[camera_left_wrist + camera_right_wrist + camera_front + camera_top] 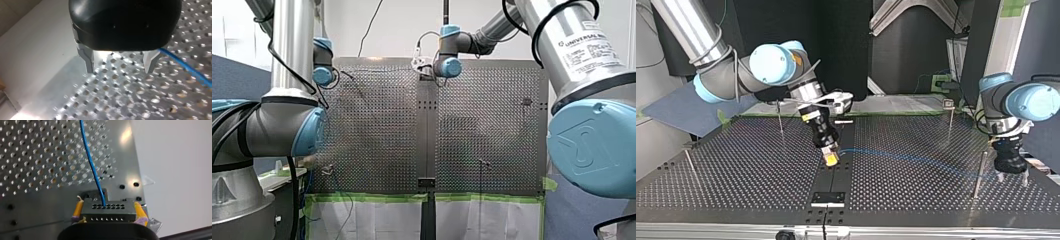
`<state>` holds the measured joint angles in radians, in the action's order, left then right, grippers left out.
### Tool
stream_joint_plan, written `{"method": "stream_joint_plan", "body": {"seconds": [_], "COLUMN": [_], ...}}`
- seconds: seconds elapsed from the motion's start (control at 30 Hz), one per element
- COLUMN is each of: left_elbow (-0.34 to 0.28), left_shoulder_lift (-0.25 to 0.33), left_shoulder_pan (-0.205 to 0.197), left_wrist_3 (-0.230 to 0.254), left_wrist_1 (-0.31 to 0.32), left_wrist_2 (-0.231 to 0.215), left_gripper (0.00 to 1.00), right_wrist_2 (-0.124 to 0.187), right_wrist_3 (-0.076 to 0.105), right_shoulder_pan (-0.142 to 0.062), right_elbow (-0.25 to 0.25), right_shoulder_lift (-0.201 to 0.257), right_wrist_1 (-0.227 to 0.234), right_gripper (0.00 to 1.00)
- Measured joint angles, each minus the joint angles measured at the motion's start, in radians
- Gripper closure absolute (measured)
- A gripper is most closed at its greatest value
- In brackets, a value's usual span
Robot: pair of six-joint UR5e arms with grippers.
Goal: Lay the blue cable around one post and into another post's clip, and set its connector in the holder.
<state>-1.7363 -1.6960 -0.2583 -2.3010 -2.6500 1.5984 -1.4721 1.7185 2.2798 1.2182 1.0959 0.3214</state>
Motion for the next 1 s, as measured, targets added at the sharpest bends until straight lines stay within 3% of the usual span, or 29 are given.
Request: {"method": "stream_joint_plan", "body": {"seconds": [0.2,0.4,0.6,0.8,1.0], "left_elbow": [-0.001,-0.007,-0.009,-0.009,-0.009], "left_shoulder_lift": [-0.043,-0.052,-0.058,-0.085,-0.095], "left_shoulder_pan": [0.011,0.016,0.025,0.033,0.038], "left_wrist_3": [0.000,-0.006,-0.007,-0.012,-0.013], "left_wrist_1": [-0.005,-0.004,-0.003,-0.004,-0.004], "left_wrist_2": [-0.006,0.005,0.008,0.010,0.016], "left_gripper": [0.02,0.02,0.02,0.02,0.02], "right_wrist_2": [-0.005,-0.011,-0.018,-0.019,-0.016], "right_wrist_3": [-0.006,-0.019,-0.019,0.001,0.047], "right_shoulder_pan": [-0.023,-0.058,-0.099,-0.159,-0.220], "right_elbow": [0.000,0.015,0.069,0.131,0.192], "right_shoulder_lift": [-0.008,-0.016,-0.017,-0.007,0.010], "right_wrist_1": [-0.026,-0.070,-0.053,0.003,0.063], "right_gripper": [1.00,1.00,1.00,1.00,1.00]}}
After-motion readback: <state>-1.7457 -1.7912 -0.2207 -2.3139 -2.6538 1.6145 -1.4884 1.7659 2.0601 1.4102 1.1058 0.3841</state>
